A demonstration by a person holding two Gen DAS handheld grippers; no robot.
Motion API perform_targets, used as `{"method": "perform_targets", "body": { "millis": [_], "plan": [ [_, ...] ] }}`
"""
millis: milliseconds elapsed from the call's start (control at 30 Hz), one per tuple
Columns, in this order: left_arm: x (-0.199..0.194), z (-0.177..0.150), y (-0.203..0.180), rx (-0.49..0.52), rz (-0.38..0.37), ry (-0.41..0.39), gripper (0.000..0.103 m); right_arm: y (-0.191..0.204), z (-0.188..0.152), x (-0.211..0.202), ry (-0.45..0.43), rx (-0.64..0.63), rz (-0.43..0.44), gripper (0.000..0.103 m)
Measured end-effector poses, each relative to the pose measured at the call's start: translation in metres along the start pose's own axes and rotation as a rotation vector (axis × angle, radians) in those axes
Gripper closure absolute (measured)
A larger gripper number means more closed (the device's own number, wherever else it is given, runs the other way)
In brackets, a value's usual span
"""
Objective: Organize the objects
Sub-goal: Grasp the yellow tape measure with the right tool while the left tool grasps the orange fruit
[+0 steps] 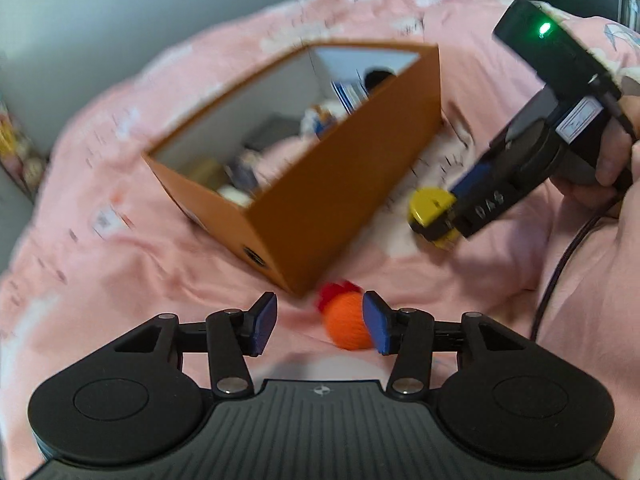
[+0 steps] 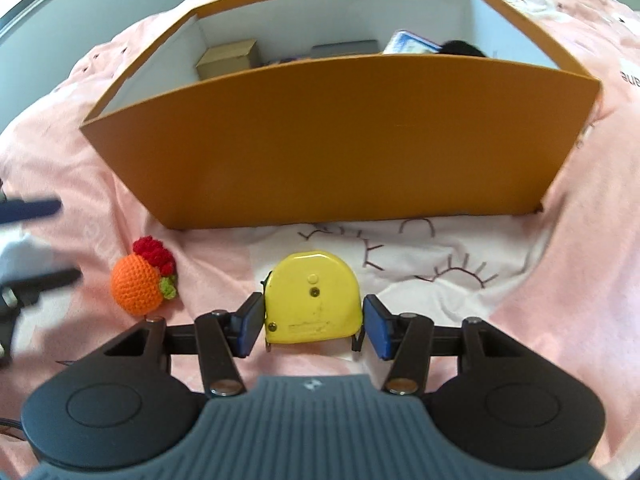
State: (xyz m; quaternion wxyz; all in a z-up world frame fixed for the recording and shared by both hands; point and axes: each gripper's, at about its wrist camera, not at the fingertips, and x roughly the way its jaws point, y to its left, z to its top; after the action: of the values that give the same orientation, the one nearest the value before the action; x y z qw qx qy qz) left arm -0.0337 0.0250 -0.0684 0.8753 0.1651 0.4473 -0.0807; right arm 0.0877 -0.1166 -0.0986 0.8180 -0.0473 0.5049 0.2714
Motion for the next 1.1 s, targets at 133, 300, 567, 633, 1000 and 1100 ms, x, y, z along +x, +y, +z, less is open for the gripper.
{"method": "perform_targets", "body": {
  "millis": [133,300,567,633,1000,1100],
  "plan": [
    [0.018,0.001,-0.004,-0.04,-0.038,0.065,0.045,-0.006,-0.004,-0.004,-0.008,0.021,0.011,0.047],
    [0.042,-0.001,-0.002,-0.076,-0.057,0.15,0.045,-0.004,0.002,-0.003,-0.022,0.018,0.02,0.048],
    [0.063,0.0,0.006,-0.125,-0.063,0.186,0.046,-0.006,0.002,0.001,-0.001,0.013,0.038,0.057],
    [0.065,0.002,0.008,-0.144,-0.067,0.194,0.046,-0.005,0.001,0.001,0.011,0.005,0.04,0.056],
    [0.052,0.005,0.011,-0.207,-0.08,0.145,0.056,-0.006,-0.005,0.009,0.083,-0.021,0.028,0.046],
    [0.04,0.007,0.013,-0.249,-0.09,0.118,0.056,-0.005,-0.006,0.011,0.101,-0.03,0.025,0.046]
  ]
}}
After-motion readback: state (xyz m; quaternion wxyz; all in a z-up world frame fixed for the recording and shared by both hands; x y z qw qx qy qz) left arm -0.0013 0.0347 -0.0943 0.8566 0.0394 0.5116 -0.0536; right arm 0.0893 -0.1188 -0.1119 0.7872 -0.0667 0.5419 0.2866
